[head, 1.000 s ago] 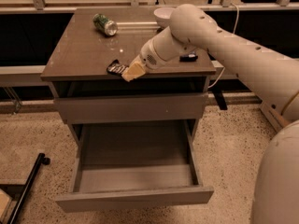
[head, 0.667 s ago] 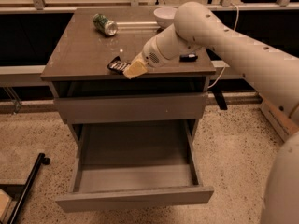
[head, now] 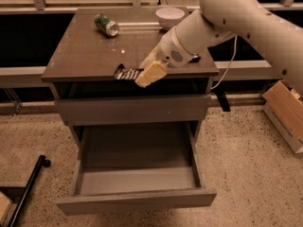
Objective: Place rxbar chocolate into middle drawer
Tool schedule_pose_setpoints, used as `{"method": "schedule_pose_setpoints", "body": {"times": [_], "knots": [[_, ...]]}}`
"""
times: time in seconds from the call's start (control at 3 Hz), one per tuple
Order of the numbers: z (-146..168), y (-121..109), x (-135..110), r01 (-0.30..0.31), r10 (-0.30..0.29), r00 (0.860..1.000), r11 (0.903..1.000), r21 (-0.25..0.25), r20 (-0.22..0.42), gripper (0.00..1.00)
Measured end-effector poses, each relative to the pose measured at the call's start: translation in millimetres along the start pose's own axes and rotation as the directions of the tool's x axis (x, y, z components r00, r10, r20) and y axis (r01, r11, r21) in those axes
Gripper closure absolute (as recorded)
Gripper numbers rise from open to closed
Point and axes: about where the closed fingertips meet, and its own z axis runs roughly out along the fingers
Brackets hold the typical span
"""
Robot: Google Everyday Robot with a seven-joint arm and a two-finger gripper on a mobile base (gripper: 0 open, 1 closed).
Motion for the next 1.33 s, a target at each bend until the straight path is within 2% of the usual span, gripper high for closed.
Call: {"method": "schedule_pose_setpoints", "body": {"times": [0.33,0.67,1.0,1.33], "knots": [[10,38,59,0.015,-0.019,0.992,0.9992,-0.038,-0.125,1.00],[35,41,102,0.003,0.003,0.987,0.9994,0.035,-0.162,1.00],[41,35,100,0.007,0.002,0.989,0.9980,0.063,-0.146,1.00],[63,44,112,-0.015,0.021,0.991,0.9988,0.048,-0.134,1.00]]}}
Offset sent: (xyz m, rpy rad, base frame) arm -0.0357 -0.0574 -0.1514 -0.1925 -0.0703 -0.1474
